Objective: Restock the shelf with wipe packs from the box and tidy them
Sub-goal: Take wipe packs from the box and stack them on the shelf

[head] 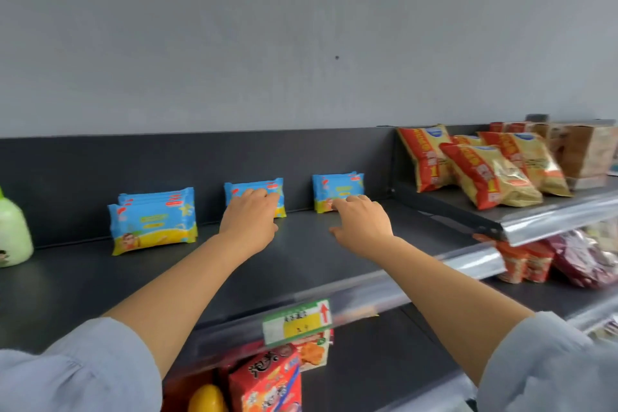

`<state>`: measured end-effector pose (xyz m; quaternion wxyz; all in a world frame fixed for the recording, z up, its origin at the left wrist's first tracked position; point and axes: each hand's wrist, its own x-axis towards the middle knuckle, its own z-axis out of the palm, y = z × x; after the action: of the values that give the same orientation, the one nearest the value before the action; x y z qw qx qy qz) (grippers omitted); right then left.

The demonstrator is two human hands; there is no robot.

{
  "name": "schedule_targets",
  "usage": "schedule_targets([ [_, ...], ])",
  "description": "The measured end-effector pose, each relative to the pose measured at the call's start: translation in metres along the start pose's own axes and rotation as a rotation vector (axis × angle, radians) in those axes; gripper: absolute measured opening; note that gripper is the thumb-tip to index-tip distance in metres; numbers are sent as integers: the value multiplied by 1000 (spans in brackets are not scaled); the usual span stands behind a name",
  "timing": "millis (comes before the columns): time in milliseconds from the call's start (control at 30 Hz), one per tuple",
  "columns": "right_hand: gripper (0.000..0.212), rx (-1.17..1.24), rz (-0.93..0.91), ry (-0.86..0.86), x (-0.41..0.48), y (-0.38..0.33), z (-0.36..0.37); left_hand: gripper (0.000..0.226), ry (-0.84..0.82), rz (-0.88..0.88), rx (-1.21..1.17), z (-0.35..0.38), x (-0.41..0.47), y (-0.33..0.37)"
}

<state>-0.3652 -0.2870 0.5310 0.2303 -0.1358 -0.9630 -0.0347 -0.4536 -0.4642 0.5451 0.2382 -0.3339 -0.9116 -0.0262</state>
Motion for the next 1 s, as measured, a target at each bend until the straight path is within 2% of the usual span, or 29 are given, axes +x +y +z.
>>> schedule_targets([
  [500, 37, -99, 335, -28, -202, 210, -74, 50, -18, 315, -206, -18, -36, 269],
  [733, 41, -169, 477, -84, -289, 271, -91, 44, -50, 470, -261, -10, -68, 372],
  [1000, 34, -147, 617, -155, -366, 323, -75, 43, -124, 623, -265, 23, -98, 459],
])
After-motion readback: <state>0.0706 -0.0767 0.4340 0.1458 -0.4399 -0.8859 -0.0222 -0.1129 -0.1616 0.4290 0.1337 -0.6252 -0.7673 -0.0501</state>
